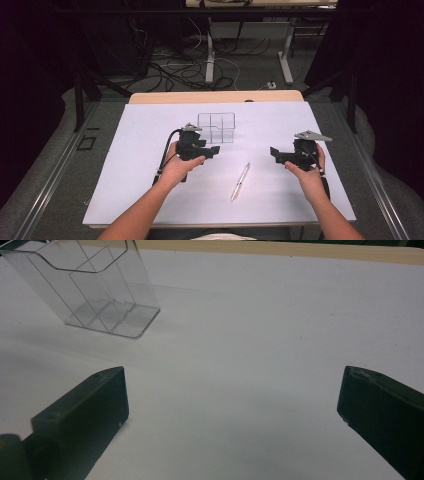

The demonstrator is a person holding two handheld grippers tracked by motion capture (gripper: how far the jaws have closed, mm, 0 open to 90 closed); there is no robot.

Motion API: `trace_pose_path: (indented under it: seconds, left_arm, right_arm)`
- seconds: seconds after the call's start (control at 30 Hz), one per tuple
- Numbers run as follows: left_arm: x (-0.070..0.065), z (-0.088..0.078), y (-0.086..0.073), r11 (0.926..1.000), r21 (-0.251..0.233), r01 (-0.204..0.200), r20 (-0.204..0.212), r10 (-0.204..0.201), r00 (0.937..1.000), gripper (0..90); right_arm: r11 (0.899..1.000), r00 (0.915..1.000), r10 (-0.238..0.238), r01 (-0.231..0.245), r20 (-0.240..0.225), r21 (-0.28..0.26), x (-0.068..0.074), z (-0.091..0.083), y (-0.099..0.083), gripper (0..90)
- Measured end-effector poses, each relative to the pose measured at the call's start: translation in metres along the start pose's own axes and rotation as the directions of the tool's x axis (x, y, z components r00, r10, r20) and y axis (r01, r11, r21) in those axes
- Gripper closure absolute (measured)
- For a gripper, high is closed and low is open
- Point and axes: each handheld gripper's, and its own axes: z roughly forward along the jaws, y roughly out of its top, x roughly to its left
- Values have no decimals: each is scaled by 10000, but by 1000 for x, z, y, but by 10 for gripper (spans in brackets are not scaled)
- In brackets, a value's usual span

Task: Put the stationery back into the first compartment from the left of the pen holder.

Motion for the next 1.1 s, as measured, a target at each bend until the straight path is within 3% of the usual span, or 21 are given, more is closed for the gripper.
trace_pose_path:
  seconds: [0.17,0.23,0.37,0.57,0.8,1.1]
  left_arm:
    - [-3,7,4,9994,318,137,103,-140,9998,375]
    - [-5,9,6,9984,425,384,230,-394,9990,375]
    - [-9,16,10,9909,943,955,469,-1003,9939,390]
    - [-15,28,17,9746,1730,1420,755,-1569,9847,410]
    - [-21,39,20,9657,2218,1351,829,-1567,9842,427]
    - [-24,52,21,9519,2547,1701,898,-1985,9760,462]
  right_arm:
    - [10000,10000,-15,15,79,-8,-2,0,-1,1]
    - [10000,10000,15,-15,63,-29,-3,0,-2,1]
    - [10000,10000,-3,3,71,-9,-5,0,-3,1]
    - [10000,9999,-38,38,98,1,-7,-2,-4,1]
    - [10000,10000,-37,37,31,35,-8,-2,-4,1]
    - [10000,10000,-77,77,0,7,-9,-3,-4,1]
